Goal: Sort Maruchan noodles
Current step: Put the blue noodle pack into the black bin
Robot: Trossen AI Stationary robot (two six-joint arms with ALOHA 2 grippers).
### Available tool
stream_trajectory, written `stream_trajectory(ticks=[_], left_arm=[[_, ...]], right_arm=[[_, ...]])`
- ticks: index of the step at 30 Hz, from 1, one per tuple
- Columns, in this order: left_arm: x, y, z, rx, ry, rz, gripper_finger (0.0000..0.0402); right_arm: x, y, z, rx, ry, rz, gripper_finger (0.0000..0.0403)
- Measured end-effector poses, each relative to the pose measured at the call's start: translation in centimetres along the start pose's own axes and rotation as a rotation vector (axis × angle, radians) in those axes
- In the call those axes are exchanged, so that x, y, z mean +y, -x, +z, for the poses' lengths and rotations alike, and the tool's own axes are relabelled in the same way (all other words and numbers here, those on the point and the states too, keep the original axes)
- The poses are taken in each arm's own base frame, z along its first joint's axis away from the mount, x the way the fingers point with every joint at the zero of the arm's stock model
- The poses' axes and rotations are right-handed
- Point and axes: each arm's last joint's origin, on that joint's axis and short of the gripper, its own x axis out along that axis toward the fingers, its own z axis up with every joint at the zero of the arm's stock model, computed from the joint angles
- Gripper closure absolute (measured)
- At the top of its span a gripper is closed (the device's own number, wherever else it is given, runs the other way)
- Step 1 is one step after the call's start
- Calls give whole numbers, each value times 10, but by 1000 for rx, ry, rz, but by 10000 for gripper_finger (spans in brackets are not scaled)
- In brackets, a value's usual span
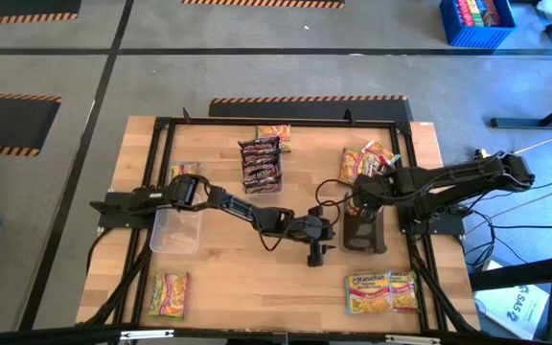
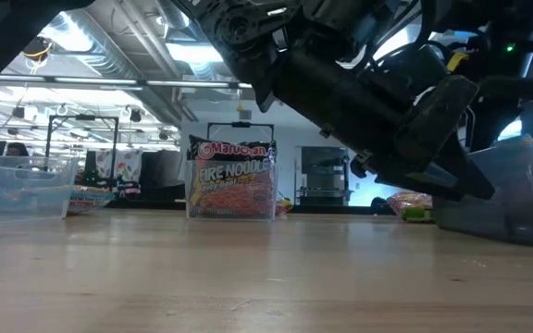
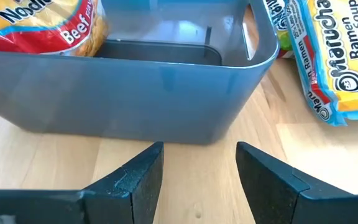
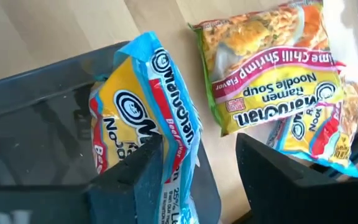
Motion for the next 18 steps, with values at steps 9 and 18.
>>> stream_trajectory(ticks=[9, 18], left_arm=[[-1, 0, 0, 0, -2, -2, 206], [-2, 0, -1, 10, -3, -2, 206]], right_arm=[[1, 0, 2, -22, 28, 12, 221], [-1, 0, 3, -54, 43, -55, 221]])
